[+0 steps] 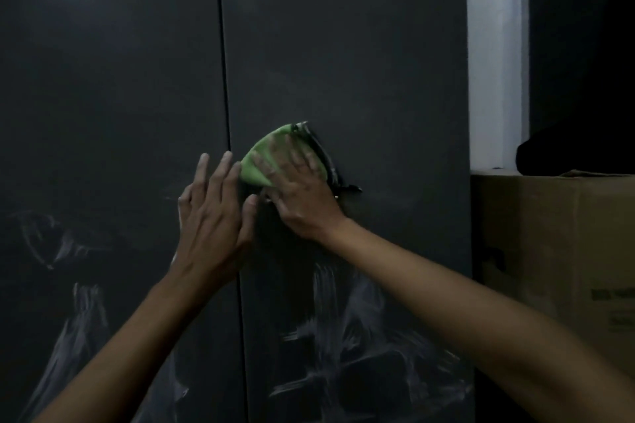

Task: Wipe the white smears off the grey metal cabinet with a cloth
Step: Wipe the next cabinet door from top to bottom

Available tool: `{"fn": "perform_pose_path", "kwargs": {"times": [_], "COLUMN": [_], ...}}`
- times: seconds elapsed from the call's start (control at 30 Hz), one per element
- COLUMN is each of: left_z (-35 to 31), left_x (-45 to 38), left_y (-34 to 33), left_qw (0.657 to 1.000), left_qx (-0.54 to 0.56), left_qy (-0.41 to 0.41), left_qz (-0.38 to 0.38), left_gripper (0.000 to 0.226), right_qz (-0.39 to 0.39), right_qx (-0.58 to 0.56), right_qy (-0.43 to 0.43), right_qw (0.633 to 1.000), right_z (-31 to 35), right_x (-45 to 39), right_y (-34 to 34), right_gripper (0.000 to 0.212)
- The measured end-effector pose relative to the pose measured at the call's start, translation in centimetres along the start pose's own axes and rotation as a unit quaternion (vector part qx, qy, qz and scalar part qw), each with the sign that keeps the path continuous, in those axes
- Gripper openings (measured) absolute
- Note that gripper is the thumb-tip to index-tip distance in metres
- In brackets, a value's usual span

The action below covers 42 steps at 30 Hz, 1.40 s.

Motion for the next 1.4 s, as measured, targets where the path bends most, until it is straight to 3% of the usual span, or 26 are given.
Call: {"fn": "perform_pose_path", "kwargs": {"times": [0.1, 0.2, 0.37, 0.5, 0.6, 0.8, 0.93, 1.07, 1.27, 1.4], "left_z": [-0.6, -2.2, -2.8, -1.5, -0.3, 1.6, 1.8, 0.3, -2.0, -2.2], "left_x": [-0.4, -0.7, -0.6, -0.1, 0.5, 1.5, 1.3, 1.2, 1.1, 1.5], "left_y": [-0.8, -1.9, -2.2, -1.3, -0.2, 1.6, 1.5, 0.5, -1.1, -1.7], "left_qw": [1.0, 0.999, 1.0, 1.0, 1.0, 1.0, 0.999, 0.999, 0.999, 0.999], "left_qx": [0.02, 0.031, 0.009, 0.007, 0.005, 0.006, 0.018, 0.044, 0.048, 0.04], "left_qy": [0.014, 0.0, -0.024, -0.01, -0.003, 0.01, 0.021, 0.024, 0.01, 0.003], "left_qz": [0.0, 0.012, 0.011, 0.007, -0.008, -0.028, -0.023, -0.013, 0.008, 0.027], "left_gripper": [0.065, 0.065, 0.062, 0.063, 0.065, 0.057, 0.059, 0.06, 0.063, 0.062], "right_qz": [0.017, -0.006, -0.096, -0.151, -0.183, -0.154, -0.078, -0.028, -0.062, -0.095], "right_qx": [0.054, 0.075, 0.049, 0.019, -0.008, -0.019, -0.028, -0.003, 0.018, 0.02], "right_qy": [0.144, 0.154, -0.098, -0.312, -0.368, -0.276, -0.092, 0.045, 0.05, -0.034], "right_qw": [0.988, 0.985, 0.989, 0.938, 0.912, 0.949, 0.992, 0.999, 0.997, 0.995], "right_z": [-2.1, -5.6, -11.8, -14.1, -12.2, -6.2, -0.9, -0.1, -4.7, -9.6], "right_x": [0.6, 1.8, 4.8, 6.0, 4.0, -1.5, -3.1, -1.6, 5.5, 11.6], "right_y": [1.6, 3.4, 5.7, 6.3, 5.5, 3.4, 1.4, 0.6, 1.2, 2.1], "right_gripper": [0.059, 0.059, 0.066, 0.065, 0.065, 0.064, 0.065, 0.06, 0.06, 0.073]}}
Point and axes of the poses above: each hand's wrist, its own x-axis away from the middle knuckle, its own y-axis out of the back of the hand, z = x × y, the point moved 5 cm from there along -x, towards the middle knuckle, and after that the axes turned 1 degree about -x, right-handed, at the moved point
